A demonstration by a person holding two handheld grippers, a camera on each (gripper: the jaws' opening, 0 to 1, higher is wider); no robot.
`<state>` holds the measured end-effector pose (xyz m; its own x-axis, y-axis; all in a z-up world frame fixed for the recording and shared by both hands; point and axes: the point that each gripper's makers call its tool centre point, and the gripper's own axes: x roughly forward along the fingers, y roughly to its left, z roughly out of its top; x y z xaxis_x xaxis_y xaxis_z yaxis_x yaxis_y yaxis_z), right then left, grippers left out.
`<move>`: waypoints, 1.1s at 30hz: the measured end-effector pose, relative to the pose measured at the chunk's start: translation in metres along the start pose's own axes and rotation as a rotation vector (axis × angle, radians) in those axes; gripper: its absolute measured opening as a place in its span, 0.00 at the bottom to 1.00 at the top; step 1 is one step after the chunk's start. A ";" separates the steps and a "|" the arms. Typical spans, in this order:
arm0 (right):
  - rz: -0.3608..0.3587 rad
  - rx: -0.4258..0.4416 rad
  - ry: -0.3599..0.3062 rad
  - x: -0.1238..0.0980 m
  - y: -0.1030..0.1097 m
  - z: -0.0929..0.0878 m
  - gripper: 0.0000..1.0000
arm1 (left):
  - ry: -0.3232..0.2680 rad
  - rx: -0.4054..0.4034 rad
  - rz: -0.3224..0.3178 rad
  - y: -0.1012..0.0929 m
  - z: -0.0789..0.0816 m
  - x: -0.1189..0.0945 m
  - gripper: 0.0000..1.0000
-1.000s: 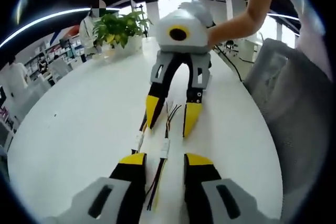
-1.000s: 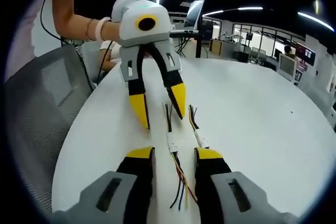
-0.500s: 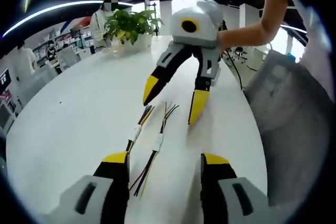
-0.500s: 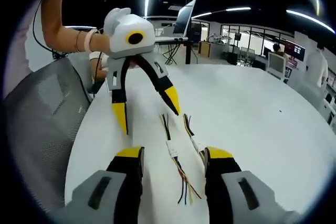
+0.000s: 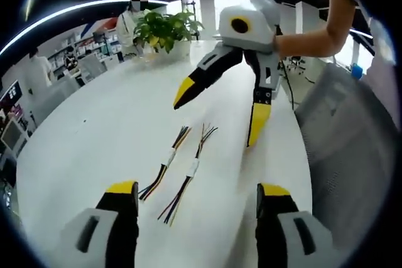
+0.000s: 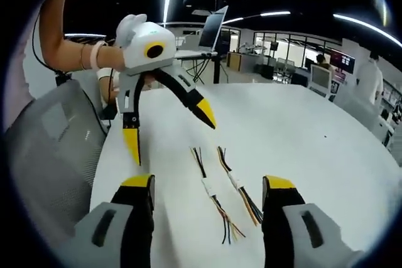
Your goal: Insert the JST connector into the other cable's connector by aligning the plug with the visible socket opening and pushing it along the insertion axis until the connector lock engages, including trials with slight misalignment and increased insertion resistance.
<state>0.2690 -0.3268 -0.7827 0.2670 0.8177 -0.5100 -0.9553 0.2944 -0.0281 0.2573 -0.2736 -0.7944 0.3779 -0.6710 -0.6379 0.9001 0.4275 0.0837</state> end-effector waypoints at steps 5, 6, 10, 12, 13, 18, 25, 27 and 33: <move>-0.056 0.064 0.029 -0.007 -0.005 -0.003 0.89 | 0.023 -0.019 0.049 0.004 -0.002 -0.005 0.83; -0.057 0.065 0.030 -0.008 -0.005 -0.003 0.89 | 0.019 -0.024 0.063 0.005 -0.001 -0.007 0.83; -0.071 0.081 0.031 -0.015 -0.002 0.001 0.91 | 0.009 -0.107 0.126 0.013 0.004 -0.016 0.87; -0.075 0.084 0.027 -0.018 0.001 0.004 0.92 | 0.025 -0.167 0.142 0.016 0.003 -0.020 0.92; -0.081 0.086 0.025 -0.019 0.001 0.006 0.94 | 0.039 -0.181 0.152 0.017 0.002 -0.023 0.93; -0.107 0.117 0.013 -0.026 0.002 0.012 1.00 | 0.003 -0.216 0.175 0.016 0.012 -0.034 0.98; -0.166 0.143 -0.008 -0.041 -0.002 0.022 1.00 | -0.015 -0.256 0.203 0.013 0.014 -0.049 0.99; -0.186 0.153 -0.011 -0.045 -0.003 0.024 1.00 | -0.009 -0.280 0.210 0.011 0.011 -0.053 0.99; -0.213 0.152 -0.004 -0.056 -0.001 0.028 1.00 | -0.015 -0.301 0.237 0.008 0.007 -0.066 0.99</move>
<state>0.2583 -0.3589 -0.7304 0.4609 0.7312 -0.5029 -0.8475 0.5307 -0.0052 0.2416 -0.2304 -0.7463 0.5734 -0.5401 -0.6161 0.6842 0.7293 -0.0026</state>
